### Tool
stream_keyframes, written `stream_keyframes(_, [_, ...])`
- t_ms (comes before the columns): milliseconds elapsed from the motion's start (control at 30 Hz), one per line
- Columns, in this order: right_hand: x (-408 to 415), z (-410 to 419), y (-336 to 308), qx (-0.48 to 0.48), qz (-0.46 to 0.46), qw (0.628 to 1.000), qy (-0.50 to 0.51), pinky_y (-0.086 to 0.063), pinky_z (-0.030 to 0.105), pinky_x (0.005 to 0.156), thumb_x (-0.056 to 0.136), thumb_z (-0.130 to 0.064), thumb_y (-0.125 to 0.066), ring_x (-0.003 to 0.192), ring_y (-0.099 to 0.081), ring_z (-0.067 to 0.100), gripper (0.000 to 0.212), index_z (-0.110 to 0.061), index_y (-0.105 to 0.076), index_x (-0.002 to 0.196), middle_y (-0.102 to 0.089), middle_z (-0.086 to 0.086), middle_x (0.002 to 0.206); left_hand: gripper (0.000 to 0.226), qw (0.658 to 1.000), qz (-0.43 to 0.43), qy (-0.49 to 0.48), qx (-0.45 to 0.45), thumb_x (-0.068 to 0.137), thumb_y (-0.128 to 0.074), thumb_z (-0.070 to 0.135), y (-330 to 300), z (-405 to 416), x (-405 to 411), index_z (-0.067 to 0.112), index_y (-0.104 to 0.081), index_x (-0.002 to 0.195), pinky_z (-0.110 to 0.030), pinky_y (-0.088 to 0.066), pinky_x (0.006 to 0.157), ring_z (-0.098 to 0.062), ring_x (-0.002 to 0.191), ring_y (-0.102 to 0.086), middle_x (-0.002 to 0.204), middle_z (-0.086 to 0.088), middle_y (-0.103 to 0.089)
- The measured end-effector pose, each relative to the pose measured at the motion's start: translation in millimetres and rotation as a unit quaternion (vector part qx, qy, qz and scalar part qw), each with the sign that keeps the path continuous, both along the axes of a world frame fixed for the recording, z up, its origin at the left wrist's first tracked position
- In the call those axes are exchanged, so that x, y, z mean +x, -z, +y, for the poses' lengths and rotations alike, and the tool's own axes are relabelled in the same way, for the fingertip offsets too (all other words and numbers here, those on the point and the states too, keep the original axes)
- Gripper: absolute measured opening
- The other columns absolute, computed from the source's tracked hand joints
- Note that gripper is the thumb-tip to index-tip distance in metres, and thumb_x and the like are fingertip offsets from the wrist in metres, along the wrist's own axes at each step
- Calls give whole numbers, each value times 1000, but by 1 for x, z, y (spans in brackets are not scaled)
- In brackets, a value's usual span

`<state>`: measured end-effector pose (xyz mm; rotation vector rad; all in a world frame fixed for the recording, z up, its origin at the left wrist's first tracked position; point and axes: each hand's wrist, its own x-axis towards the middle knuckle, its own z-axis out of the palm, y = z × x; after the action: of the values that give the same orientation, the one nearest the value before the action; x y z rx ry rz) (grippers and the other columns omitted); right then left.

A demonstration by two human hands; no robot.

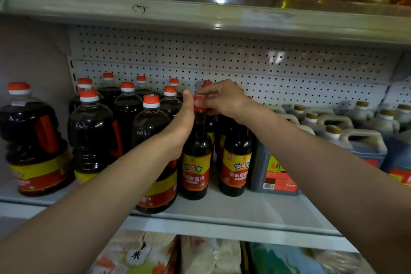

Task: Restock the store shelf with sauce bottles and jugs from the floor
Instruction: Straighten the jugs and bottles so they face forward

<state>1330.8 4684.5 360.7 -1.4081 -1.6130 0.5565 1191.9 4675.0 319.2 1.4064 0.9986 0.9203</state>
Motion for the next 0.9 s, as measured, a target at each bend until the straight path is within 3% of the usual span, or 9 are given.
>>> stream_keyframes(100, [1, 1, -1, 14, -22, 999, 29, -63, 39, 86, 80, -17, -86, 95, -74, 19, 30, -11, -76, 108, -77, 8, 101, 95, 999, -37, 23, -33, 77, -13, 92, 18, 11, 5, 33, -51, 142, -44, -44, 103, -22, 121, -58, 136, -5, -61])
stream_keyframes(167, [5, 1, -2, 20, -29, 999, 41, -63, 40, 86, 80, -16, -86, 93, -75, 22, 13, -18, -77, 89, -77, 9, 96, 103, 997, -61, 26, -35, 68, -16, 98, 27, 19, 8, 34, -53, 140, -47, -45, 104, -22, 116, -61, 131, -4, -65])
stream_keyframes(233, [8, 3, -1, 23, -35, 997, 57, -62, 40, 87, 79, -17, -87, 92, -75, 21, 15, -25, -74, 80, -77, 6, 93, 101, 996, -77, 29, -36, 71, -16, 96, 30, 20, 11, 31, -57, 135, -44, -46, 100, -19, 111, -63, 123, -1, -67])
stream_keyframes(300, [11, 6, -1, 24, -36, 996, 72, -61, 40, 89, 77, -21, -89, 94, -74, 20, 21, -18, -78, 94, -77, 4, 95, 92, 995, -87, 33, -37, 81, -12, 89, 31, 18, 16, 28, -56, 134, -40, -46, 96, -16, 109, -61, 122, 1, -66])
stream_keyframes(367, [14, 9, 1, 19, -20, 997, 79, -61, 40, 89, 76, -20, -90, 95, -74, 20, 36, -11, -76, 108, -76, 6, 100, 94, 995, -87, 32, -34, 81, -12, 88, 33, 18, 19, 29, -48, 145, -44, -40, 108, -19, 126, -54, 140, -1, -57])
stream_keyframes(567, [17, -2, 12, 21, 55, 997, 43, -61, 34, 88, 82, -13, -84, 98, -74, 19, 41, -6, -71, 120, -75, 12, 112, 135, 998, -60, -6, 5, 36, -21, 111, 48, 17, 23, 43, -34, 151, -52, -25, 118, -23, 144, -35, 157, 1, -38])
stream_keyframes(633, [18, -10, 19, 44, 72, 995, 54, -60, 37, 93, 83, -19, -84, 103, -72, 16, 45, -8, -70, 124, -75, 8, 114, 114, 998, -24, -21, 45, 56, -17, 106, 54, 6, 20, 45, -29, 152, -53, -22, 119, -24, 147, -29, 160, 2, -32])
stream_keyframes(733, [23, -34, 37, 153, 120, 977, 92, -59, 38, 95, 85, -20, -82, 103, -72, 10, 36, -14, -72, 119, -76, 1, 109, 67, 990, -8, -18, 140, 93, -19, 75, 80, -7, 16, 47, -24, 153, -49, -25, 119, -19, 147, -29, 159, 8, -33])
stream_keyframes(900, [29, -78, 99, 253, 237, 914, 208, -58, 24, 81, 89, -9, -76, 86, -71, 5, 22, -16, -71, 109, -75, 0, 91, 75, 984, 41, -64, 162, 98, -55, 47, 143, -9, 18, 32, -14, 158, -35, -27, 117, -17, 145, -31, 159, 6, -32])
